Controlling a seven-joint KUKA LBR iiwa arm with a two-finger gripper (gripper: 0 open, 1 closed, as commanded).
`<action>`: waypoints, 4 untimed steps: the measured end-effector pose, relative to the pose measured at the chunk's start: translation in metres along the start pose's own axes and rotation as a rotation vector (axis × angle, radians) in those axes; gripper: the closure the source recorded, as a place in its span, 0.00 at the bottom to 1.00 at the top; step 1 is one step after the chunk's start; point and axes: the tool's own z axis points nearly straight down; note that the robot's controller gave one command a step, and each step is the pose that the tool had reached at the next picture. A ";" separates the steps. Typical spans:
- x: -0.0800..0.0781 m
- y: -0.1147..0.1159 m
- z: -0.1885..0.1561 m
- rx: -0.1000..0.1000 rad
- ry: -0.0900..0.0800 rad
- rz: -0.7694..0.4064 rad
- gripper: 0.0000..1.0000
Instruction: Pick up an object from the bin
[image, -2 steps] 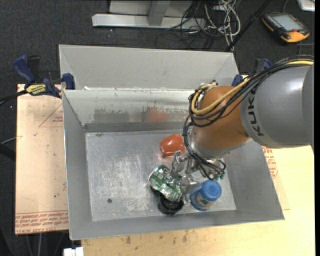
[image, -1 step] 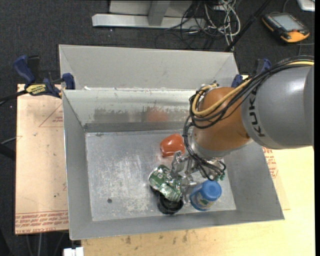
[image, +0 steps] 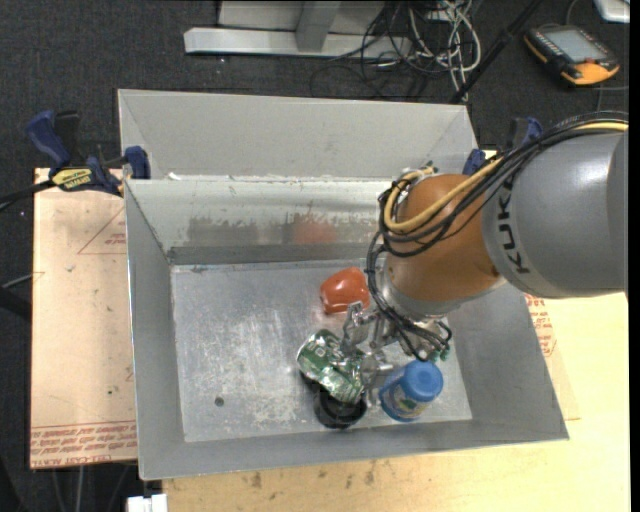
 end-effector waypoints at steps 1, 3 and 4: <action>0.000 0.000 0.000 0.000 0.000 0.000 1.00; 0.000 0.000 0.000 0.000 -0.001 0.001 1.00; 0.000 0.000 0.000 0.000 -0.001 0.001 1.00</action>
Offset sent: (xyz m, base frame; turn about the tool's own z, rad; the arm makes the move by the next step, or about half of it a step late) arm 0.0068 -0.0310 -0.0463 0.1049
